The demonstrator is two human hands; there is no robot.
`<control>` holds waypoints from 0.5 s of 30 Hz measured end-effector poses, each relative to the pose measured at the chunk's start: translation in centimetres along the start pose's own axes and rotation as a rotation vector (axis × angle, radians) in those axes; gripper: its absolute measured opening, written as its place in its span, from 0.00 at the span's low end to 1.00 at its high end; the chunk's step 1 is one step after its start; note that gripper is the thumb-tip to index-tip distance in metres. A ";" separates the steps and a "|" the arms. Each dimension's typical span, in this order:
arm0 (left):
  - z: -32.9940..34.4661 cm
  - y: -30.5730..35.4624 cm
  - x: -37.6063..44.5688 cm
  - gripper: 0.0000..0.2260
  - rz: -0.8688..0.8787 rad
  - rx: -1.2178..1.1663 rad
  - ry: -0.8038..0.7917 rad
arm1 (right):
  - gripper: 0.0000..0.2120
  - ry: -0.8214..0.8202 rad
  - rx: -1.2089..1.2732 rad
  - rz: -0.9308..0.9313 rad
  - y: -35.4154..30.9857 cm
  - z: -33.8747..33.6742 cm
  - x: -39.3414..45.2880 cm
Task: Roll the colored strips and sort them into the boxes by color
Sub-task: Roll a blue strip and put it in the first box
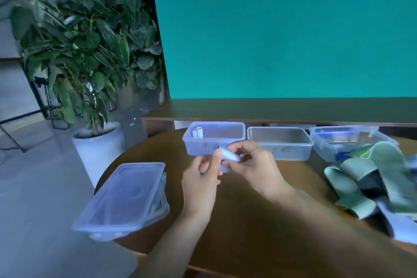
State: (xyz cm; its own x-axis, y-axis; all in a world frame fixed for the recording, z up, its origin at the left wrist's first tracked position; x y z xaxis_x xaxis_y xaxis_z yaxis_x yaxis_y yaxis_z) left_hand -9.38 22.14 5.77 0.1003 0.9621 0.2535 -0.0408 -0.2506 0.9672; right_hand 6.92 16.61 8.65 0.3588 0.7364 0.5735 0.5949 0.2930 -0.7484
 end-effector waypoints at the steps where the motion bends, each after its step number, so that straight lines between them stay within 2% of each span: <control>1: 0.0 -1.0 -0.7 0.12 -0.052 -0.033 -0.006 | 0.12 0.012 -0.048 -0.059 -0.1 -0.1 -1.2; 4: 0.2 -4.2 -1.7 0.13 -0.209 -0.156 -0.078 | 0.13 -0.016 -0.207 -0.230 -0.1 0.3 -4.2; 8: 0.8 -6.8 -1.8 0.08 -0.274 -0.215 -0.255 | 0.16 -0.124 -0.299 -0.274 1.9 1.8 -6.1; 10: 0.7 -7.1 -1.2 0.07 -0.230 -0.212 -0.282 | 0.20 -0.154 -0.303 -0.261 2.5 2.2 -5.9; 15: 0.5 -5.1 1.0 0.09 0.049 -0.017 -0.315 | 0.22 -0.157 -0.287 -0.166 3.8 2.0 -4.3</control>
State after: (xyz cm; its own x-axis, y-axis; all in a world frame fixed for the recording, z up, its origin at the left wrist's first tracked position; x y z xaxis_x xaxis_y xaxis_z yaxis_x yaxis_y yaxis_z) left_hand -8.60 24.37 1.10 0.4007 0.8677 0.2941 -0.0694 -0.2914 0.9541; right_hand 6.23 15.76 2.67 0.1388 0.7841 0.6049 0.8212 0.2502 -0.5128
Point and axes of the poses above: each hand's wrist, its own x-axis towards the middle knuckle, its own z-axis out of the palm, y = z × x, the point moved 10 cm from there along x, towards the middle knuckle, and after that the axes turned 4 degrees about y, right-handed, at the moved point
